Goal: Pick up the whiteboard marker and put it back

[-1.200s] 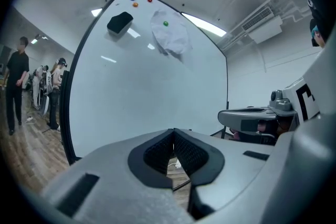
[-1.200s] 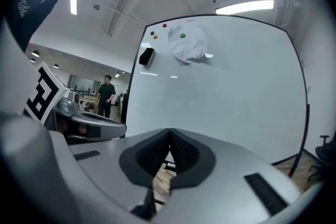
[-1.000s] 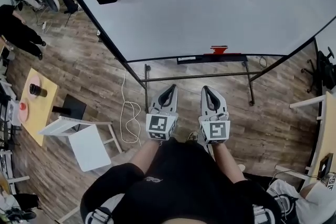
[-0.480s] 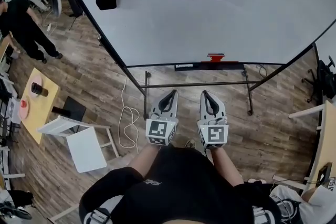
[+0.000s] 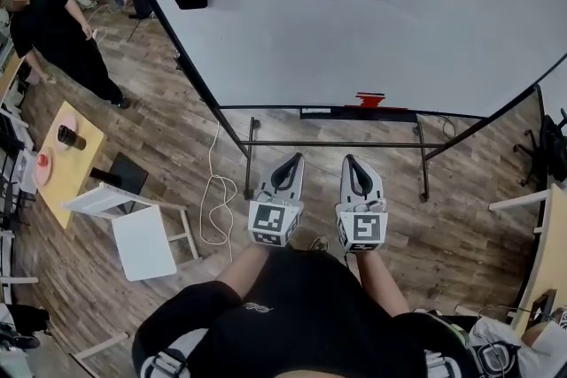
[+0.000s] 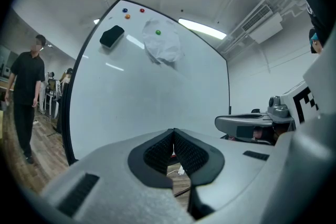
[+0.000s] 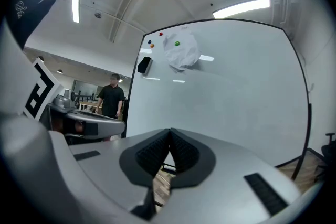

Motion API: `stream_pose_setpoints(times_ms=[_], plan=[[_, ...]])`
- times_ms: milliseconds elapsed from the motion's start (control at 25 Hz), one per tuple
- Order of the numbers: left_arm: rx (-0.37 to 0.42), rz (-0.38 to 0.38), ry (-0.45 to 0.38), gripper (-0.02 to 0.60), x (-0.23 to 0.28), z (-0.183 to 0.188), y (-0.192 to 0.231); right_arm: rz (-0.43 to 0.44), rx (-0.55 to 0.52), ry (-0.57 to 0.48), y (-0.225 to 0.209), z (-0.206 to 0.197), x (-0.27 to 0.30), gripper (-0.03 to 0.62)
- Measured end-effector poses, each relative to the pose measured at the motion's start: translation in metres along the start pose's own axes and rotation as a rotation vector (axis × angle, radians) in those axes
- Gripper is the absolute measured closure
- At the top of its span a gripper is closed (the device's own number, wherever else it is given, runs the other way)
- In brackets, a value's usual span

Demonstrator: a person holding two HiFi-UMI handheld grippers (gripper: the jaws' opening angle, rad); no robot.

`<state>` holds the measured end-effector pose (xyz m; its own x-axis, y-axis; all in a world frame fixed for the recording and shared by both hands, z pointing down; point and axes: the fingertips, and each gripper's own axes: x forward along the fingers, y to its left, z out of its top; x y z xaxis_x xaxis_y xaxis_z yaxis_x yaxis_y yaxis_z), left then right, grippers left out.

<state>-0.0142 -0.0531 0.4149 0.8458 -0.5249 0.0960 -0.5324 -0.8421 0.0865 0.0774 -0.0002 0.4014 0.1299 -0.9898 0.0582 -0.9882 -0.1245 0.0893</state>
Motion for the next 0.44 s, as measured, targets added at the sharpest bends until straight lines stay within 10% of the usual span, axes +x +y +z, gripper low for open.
stream_pose_setpoints(times_ms=[440], plan=[[0.011, 0.01, -0.006, 0.574, -0.0002, 0.0011, 0.0, 0.026, -0.002, -0.019, 0.0047, 0.0033, 0.0074, 0.591]])
